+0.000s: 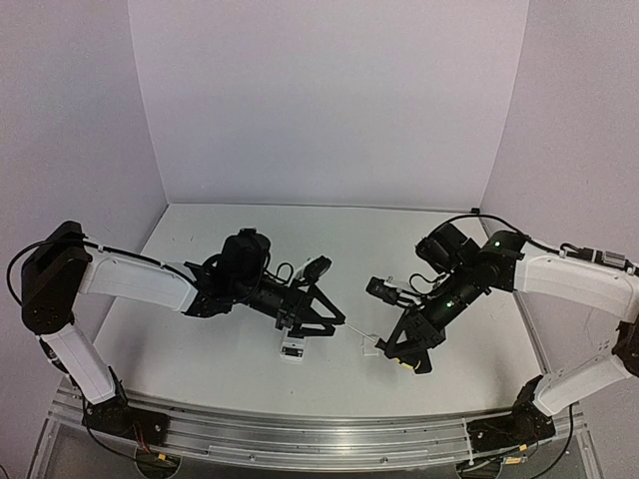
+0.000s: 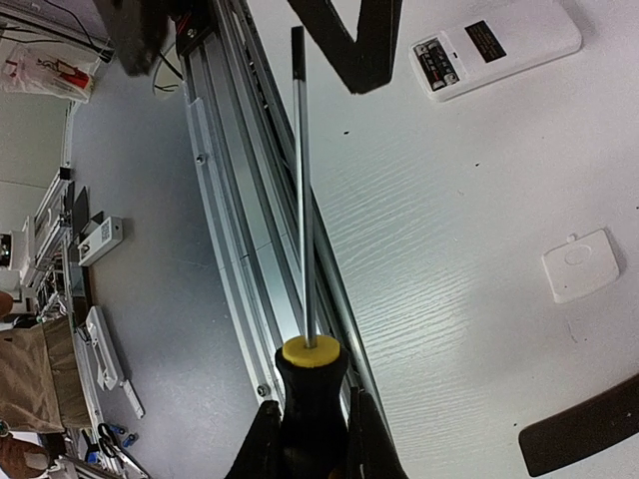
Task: Unload the batteries from the remote control
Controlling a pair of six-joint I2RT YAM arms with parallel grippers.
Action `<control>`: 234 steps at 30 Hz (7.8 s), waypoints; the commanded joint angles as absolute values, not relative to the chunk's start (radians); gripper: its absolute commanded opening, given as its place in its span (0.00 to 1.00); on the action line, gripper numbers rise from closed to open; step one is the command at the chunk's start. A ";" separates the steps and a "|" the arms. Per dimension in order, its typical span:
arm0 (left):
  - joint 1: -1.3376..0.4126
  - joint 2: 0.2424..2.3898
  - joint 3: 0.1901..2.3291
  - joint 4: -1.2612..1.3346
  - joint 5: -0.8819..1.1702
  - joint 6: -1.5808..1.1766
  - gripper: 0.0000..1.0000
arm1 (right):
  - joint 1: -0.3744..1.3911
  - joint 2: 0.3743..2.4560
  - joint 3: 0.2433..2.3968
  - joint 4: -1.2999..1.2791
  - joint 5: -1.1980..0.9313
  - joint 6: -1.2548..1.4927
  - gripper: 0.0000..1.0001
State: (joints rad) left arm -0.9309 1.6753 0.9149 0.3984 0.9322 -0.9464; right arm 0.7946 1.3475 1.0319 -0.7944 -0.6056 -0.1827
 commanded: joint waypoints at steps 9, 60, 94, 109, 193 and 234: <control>-0.964 1.715 0.951 0.517 0.965 -1.014 0.58 | 0.831 1.384 1.117 -0.891 -0.562 -0.261 0.00; -0.920 1.292 0.616 0.748 0.662 -0.805 0.00 | 0.850 1.204 0.689 0.544 -0.608 1.032 0.70; -0.921 1.215 0.569 0.652 0.647 -0.776 0.00 | 0.852 1.204 0.694 0.575 -0.624 1.052 0.05; -0.920 1.107 0.614 0.084 0.239 -0.814 1.00 | 0.852 1.126 0.722 -0.058 -0.367 0.783 0.00; -0.949 1.822 0.975 -0.224 0.104 -0.959 0.48 | 1.002 1.496 0.971 -0.213 -0.139 0.473 0.00; -1.001 1.922 0.998 -0.292 0.096 -1.067 0.31 | 1.034 1.619 1.096 -0.347 -0.016 0.433 0.00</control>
